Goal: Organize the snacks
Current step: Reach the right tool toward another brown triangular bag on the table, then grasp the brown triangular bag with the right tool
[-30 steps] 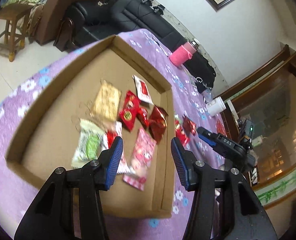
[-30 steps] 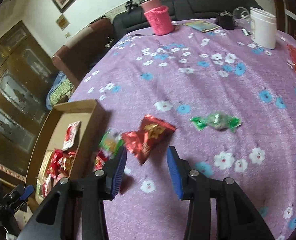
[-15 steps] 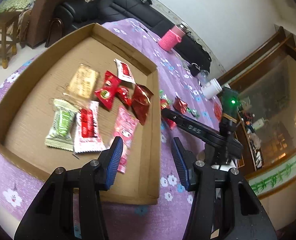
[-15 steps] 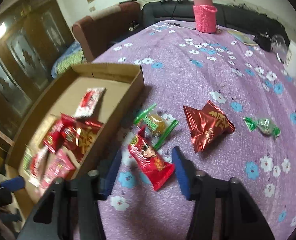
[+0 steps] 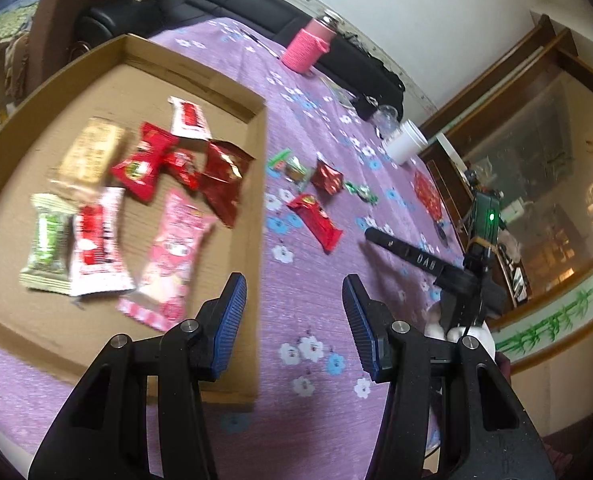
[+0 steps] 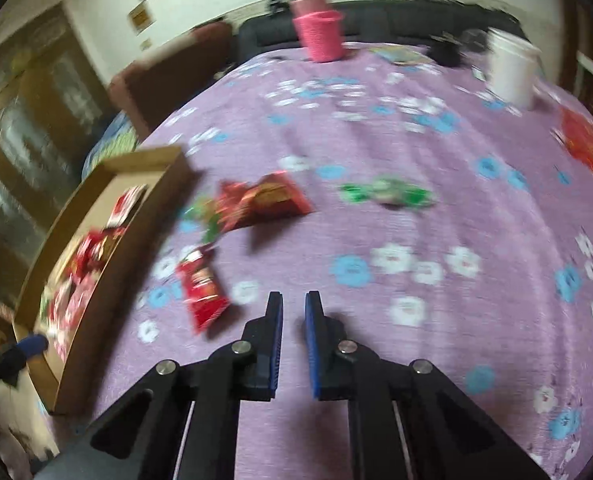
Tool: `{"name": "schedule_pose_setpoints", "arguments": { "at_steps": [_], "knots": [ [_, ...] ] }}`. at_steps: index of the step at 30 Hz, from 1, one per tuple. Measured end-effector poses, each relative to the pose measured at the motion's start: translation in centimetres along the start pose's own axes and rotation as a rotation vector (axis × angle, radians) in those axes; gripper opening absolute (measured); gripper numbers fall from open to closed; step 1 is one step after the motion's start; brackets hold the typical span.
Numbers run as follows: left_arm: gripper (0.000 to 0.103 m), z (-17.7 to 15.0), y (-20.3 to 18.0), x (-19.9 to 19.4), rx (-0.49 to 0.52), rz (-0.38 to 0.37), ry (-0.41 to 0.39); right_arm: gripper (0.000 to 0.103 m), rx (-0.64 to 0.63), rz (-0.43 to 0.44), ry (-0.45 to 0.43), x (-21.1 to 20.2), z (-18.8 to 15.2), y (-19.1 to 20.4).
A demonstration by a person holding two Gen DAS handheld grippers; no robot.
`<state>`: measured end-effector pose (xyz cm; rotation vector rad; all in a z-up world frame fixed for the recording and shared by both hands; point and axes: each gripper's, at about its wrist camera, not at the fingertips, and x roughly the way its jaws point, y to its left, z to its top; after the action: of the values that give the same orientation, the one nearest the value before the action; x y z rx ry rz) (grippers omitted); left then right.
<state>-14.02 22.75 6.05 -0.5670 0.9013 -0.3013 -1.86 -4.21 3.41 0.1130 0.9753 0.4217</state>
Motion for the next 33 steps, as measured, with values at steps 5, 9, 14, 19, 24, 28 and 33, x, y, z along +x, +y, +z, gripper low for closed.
{"name": "schedule_pose_setpoints", "arguments": {
  "at_steps": [5,9,14,19,24,28,33],
  "knots": [
    [0.05,0.1,-1.9,1.0,0.028,-0.008,0.016,0.048,0.108,0.118,-0.031,-0.3,1.6,-1.3],
    [0.05,-0.3,-3.4,1.2,0.064,-0.011,0.021,0.068,0.153,0.127,-0.063,1.0,4.1,-0.1],
    [0.05,-0.9,-4.2,1.3,0.089,-0.009,0.036,0.067,0.06,0.024,-0.026,4.8,7.9,3.0],
    [0.05,-1.0,-4.2,1.2,0.111,-0.013,0.043,0.03,-0.043,-0.027,0.022,5.8,6.9,4.1],
    [0.05,-0.9,-4.1,1.8,0.11,-0.03,0.051,0.029,-0.099,-0.03,0.07,2.4,3.5,2.6],
    [0.05,-1.1,-4.5,2.8,0.114,-0.046,0.076,0.032,-0.093,0.009,0.161,0.5,1.6,0.4],
    [0.05,-1.4,-5.0,3.3,0.125,-0.054,0.09,0.045,-0.023,0.033,0.146,-1.9,-0.2,-2.3]
  ]
}}
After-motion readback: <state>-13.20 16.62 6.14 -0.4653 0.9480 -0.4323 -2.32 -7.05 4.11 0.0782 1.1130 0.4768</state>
